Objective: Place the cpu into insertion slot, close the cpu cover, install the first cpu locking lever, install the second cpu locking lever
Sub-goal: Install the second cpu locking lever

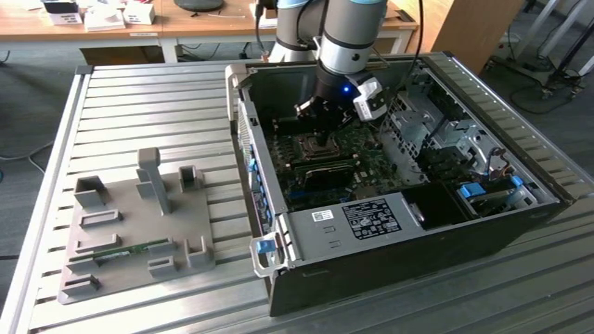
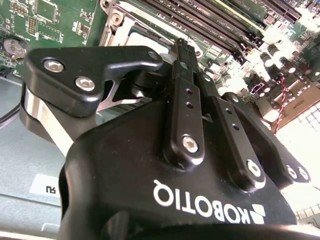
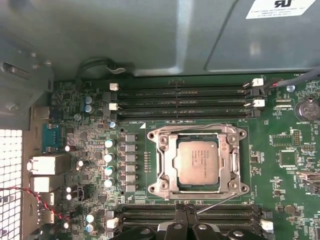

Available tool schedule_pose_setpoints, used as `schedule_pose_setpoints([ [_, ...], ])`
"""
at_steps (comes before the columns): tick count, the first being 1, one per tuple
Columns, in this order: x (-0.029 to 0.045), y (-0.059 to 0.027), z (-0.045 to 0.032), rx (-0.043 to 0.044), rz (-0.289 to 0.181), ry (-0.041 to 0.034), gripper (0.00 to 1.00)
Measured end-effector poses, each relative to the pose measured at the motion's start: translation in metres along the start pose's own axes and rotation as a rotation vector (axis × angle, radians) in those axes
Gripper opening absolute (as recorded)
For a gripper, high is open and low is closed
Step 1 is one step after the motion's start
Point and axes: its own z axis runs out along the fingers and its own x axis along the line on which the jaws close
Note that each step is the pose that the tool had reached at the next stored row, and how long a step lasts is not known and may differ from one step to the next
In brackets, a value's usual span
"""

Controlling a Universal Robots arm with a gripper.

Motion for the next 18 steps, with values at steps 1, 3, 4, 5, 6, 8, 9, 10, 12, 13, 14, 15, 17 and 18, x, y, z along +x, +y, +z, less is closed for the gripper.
schedule_pose_setpoints([
  [1,0.0004,-0.0001,0.0006,0.0001,0.0,0.0,0.11],
  [3,0.0009,-0.0002,0.002,0.0011,0.0,0.0,0.11],
  [4,0.0011,-0.0003,0.0027,0.0017,0.0,-0.0001,0.11],
  [5,0.0013,-0.0003,0.0034,0.0023,0.0,-0.0001,0.11],
  [6,0.0014,-0.0004,0.0038,0.0028,0.0,-0.0001,0.11],
  [8,0.0016,-0.0004,0.0039,0.003,0.0,0.0,0.11],
  [9,0.0016,-0.0004,0.004,0.0029,0.0,-0.0001,0.11],
  [10,0.0017,-0.0004,0.004,0.0028,0.0,-0.0001,0.11],
  [12,0.0017,-0.0004,0.0041,0.0029,0.0,-0.0001,0.11],
  [13,0.0019,-0.0004,0.0044,0.0027,0.0,-0.0002,0.11],
  [14,0.0021,-0.0004,0.0048,0.0026,0.0,-0.0003,0.11],
  [15,0.0025,-0.0004,0.0052,0.0027,0.0,-0.0002,0.11],
  [17,0.0033,-0.0005,0.006,0.0029,0.0,-0.0002,0.11],
  [18,0.0037,-0.0005,0.0064,0.0031,0.0,-0.0001,0.11],
])
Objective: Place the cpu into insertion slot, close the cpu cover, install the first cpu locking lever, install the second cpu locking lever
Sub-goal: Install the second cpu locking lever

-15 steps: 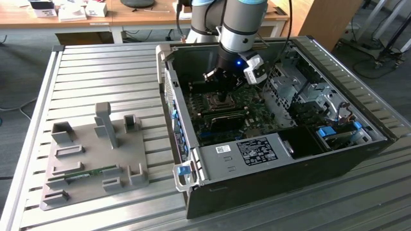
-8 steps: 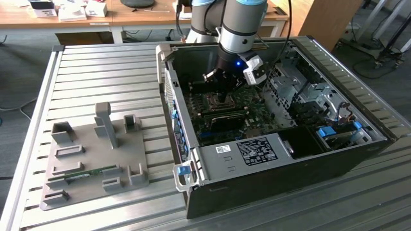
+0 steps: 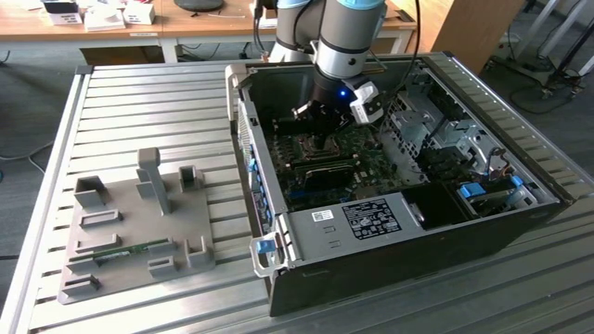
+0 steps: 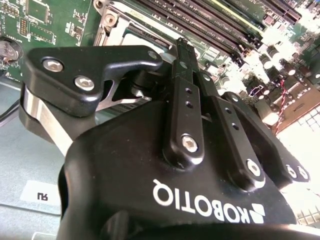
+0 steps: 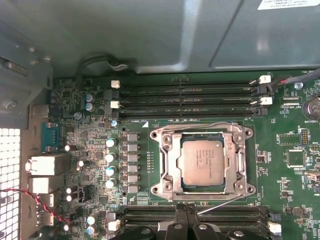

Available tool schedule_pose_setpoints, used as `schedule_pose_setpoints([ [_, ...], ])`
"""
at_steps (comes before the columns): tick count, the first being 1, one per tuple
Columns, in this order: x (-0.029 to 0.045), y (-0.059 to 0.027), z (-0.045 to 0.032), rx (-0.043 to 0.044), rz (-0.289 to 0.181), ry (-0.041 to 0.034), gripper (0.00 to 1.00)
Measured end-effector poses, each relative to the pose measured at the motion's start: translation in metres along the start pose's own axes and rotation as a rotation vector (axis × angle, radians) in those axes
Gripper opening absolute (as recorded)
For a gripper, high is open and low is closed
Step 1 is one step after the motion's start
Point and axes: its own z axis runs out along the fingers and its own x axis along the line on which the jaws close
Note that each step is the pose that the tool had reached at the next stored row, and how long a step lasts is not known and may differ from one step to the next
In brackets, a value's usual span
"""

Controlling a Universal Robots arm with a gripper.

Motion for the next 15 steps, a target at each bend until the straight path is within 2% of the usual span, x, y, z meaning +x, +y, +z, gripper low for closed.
schedule_pose_setpoints([
  [15,0.0062,-0.0009,0.0076,0.0023,0.0,0.0,0.11],
])
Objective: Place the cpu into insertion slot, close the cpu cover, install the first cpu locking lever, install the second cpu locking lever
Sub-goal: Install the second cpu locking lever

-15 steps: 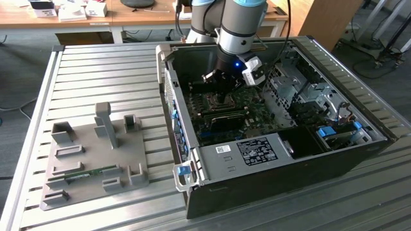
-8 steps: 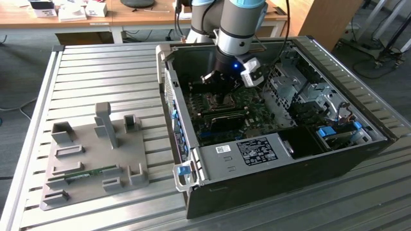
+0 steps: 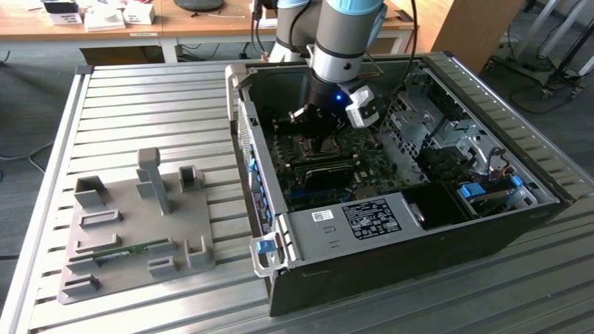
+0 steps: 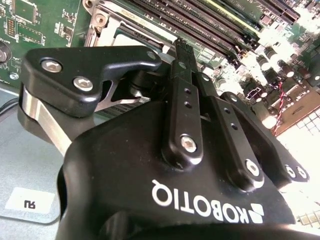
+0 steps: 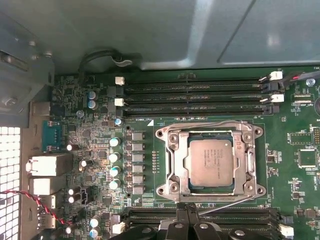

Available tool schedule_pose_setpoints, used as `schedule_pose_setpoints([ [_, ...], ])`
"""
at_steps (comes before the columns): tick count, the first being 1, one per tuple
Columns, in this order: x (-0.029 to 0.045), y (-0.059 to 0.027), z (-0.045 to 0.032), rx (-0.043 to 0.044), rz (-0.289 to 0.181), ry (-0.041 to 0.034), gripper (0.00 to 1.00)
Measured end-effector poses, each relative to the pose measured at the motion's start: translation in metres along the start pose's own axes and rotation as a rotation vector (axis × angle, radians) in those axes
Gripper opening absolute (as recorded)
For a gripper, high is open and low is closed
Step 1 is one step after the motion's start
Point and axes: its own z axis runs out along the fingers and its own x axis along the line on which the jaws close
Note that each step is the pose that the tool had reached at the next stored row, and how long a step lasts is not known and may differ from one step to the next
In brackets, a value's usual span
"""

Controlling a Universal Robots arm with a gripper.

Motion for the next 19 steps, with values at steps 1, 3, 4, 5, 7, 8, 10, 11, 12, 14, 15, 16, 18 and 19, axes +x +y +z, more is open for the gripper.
schedule_pose_setpoints([
  [1,0.0002,-0.0001,0.0005,0.0001,0.0,0.0,0.11],
  [3,0.0009,-0.0002,0.0017,0.0,0.0,-0.0001,0.11],
  [4,0.0014,-0.0002,0.0024,0.0001,0.0,-0.0001,0.11],
  [5,0.0018,-0.0003,0.003,0.0001,0.0,-0.0001,0.11],
  [7,0.0025,-0.0004,0.0042,0.0003,0.0,-0.0001,0.11],
  [8,0.0028,-0.0004,0.0047,0.0004,0.0,0.0,0.11],
  [10,0.003,-0.0005,0.0055,0.0009,0.0,0.0,0.11],
  [11,0.0031,-0.0005,0.0058,0.0011,0.0,0.0,0.11],
  [12,0.0031,-0.0005,0.0059,0.0012,0.0,0.0001,0.11],
  [14,0.0031,-0.0005,0.0062,0.0011,0.0,0.0,0.11],
  [15,0.0031,-0.0005,0.0063,0.001,0.0,0.0,0.11],
  [16,0.0031,-0.0005,0.0064,0.0011,0.0,0.0,0.11],
  [18,0.0032,-0.0005,0.0067,0.001,0.0,-0.0001,0.11],
  [19,0.0032,-0.0005,0.0067,0.001,0.0,0.0,0.11],
])
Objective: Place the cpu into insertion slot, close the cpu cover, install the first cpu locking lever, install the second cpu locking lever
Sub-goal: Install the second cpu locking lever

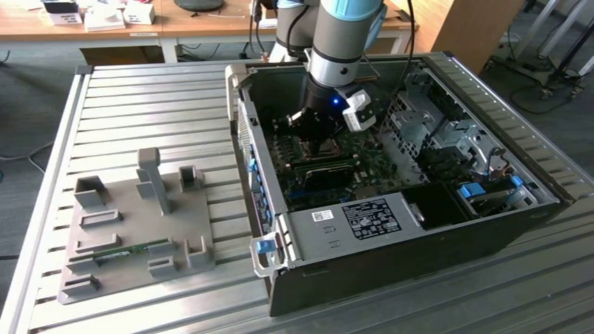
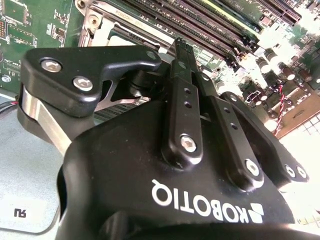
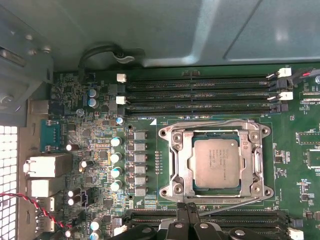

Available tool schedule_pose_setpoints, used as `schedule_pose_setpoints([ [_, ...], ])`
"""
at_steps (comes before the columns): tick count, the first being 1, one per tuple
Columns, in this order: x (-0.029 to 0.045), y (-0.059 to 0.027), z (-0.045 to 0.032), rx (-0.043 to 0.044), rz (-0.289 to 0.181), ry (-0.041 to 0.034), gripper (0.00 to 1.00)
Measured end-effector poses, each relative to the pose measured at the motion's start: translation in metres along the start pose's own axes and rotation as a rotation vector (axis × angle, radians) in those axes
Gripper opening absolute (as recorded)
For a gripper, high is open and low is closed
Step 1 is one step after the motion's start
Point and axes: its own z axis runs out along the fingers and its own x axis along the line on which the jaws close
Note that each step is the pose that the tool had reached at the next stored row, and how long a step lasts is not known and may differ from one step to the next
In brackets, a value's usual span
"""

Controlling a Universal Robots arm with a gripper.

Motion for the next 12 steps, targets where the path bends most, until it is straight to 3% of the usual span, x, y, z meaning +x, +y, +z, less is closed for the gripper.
schedule_pose_setpoints([
  [12,0.0,0.0,0.0006,0.0,0.0,0.0,0.11],
])
